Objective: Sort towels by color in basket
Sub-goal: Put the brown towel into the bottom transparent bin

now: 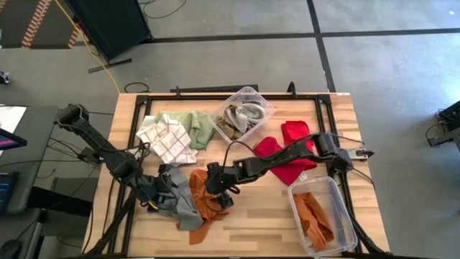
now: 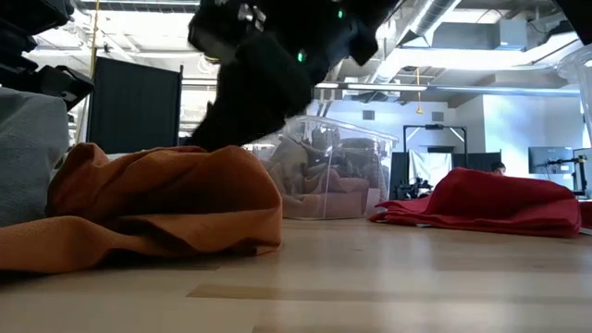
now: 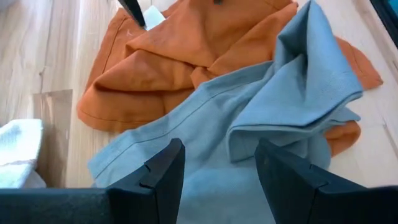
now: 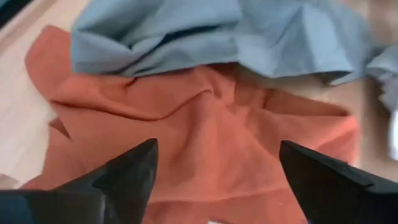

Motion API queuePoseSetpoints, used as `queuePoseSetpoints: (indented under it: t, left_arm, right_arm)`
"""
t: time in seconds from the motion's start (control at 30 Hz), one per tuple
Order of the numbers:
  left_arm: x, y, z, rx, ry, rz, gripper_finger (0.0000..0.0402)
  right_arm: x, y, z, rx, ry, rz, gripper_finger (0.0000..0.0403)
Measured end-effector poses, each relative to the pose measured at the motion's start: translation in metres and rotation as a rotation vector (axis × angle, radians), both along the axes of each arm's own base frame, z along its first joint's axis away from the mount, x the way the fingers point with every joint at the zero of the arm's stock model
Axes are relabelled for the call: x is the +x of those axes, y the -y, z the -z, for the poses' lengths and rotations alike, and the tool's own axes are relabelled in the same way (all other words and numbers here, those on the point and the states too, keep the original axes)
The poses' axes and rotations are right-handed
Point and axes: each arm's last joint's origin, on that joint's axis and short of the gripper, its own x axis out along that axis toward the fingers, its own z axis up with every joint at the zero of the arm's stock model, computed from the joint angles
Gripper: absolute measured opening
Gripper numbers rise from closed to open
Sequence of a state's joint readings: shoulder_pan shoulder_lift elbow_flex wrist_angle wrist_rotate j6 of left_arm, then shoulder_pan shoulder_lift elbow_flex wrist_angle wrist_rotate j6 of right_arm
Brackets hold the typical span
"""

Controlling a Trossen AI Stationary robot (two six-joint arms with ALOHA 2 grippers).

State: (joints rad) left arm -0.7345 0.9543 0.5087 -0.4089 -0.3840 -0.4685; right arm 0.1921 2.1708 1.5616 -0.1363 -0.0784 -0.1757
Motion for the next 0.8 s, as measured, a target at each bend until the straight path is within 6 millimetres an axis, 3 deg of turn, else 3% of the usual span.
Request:
queuePoseSetpoints:
  t: [0.2, 0.4, 0.6, 0.8]
  left_arm:
    - [0.000, 0.000, 0.000, -0.002, 0.003, 0.002, 0.0185]
    - [0.000, 0.000, 0.000, -0.003, 0.003, 0.002, 0.0185]
    - [0.000, 0.000, 0.000, -0.002, 0.002, 0.002, 0.0185]
    - [0.000, 0.000, 0.000, -0.002, 0.002, 0.002, 0.0185]
  right_arm:
    - [0.005, -0.002, 0.032, 0.029, -0.055, -0.046, 0.0397]
    - [0.007, -0.003, 0.045, 0.057, -0.078, -0.043, 0.0359]
    - [0.007, -0.002, 0.045, 0.080, -0.083, -0.019, 0.0254]
    - [0.006, -0.002, 0.046, 0.077, -0.098, -0.019, 0.0092]
